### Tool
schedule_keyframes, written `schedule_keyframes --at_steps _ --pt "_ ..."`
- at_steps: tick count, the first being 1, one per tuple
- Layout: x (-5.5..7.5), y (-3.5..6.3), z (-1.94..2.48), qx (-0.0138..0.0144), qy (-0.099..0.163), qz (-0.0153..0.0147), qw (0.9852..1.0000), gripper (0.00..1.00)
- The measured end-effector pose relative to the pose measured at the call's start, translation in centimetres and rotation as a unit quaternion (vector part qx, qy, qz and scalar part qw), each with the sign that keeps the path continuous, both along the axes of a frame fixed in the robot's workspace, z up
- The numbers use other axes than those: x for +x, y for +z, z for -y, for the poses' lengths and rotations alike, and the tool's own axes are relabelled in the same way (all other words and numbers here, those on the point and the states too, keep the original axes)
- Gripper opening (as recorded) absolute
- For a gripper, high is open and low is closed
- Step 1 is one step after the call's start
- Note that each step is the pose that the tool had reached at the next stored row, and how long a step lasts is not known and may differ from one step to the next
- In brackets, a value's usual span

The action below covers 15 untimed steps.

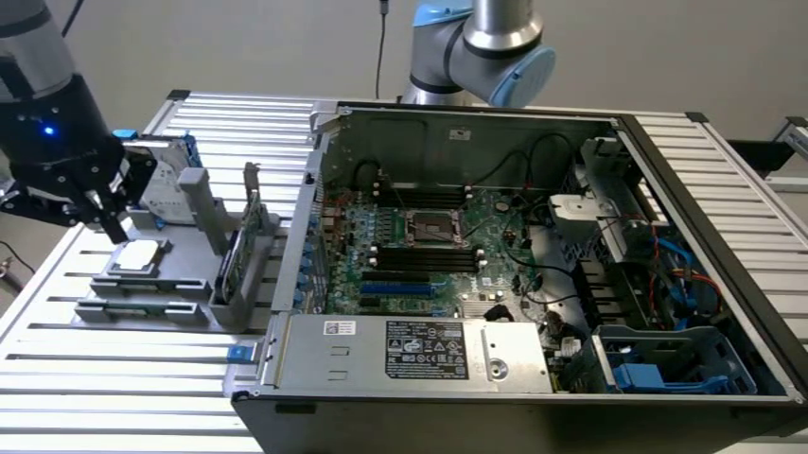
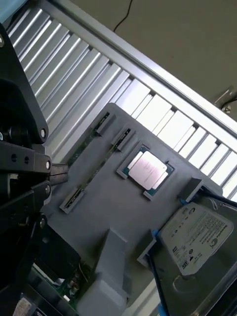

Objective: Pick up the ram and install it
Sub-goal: 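Pick up the ram and move it above insertion slot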

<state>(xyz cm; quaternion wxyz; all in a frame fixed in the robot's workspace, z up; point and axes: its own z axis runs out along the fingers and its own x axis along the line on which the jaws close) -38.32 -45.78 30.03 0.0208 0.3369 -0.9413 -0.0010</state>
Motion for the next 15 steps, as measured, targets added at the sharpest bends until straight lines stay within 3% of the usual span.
schedule_keyframes --at_steps 4,8,12,15 --pt "0.0 -0.34 0.00 0.0000 0.037 0.0000 0.9993 0.11" --pt "0.0 -0.66 0.00 0.0000 0.073 0.0000 0.9974 0.11" --pt "0.0 -0.98 0.00 0.0000 0.109 0.0000 0.9940 0.11" --pt "0.0 -1.21 0.00 0.0000 0.136 0.0000 0.9907 0.11"
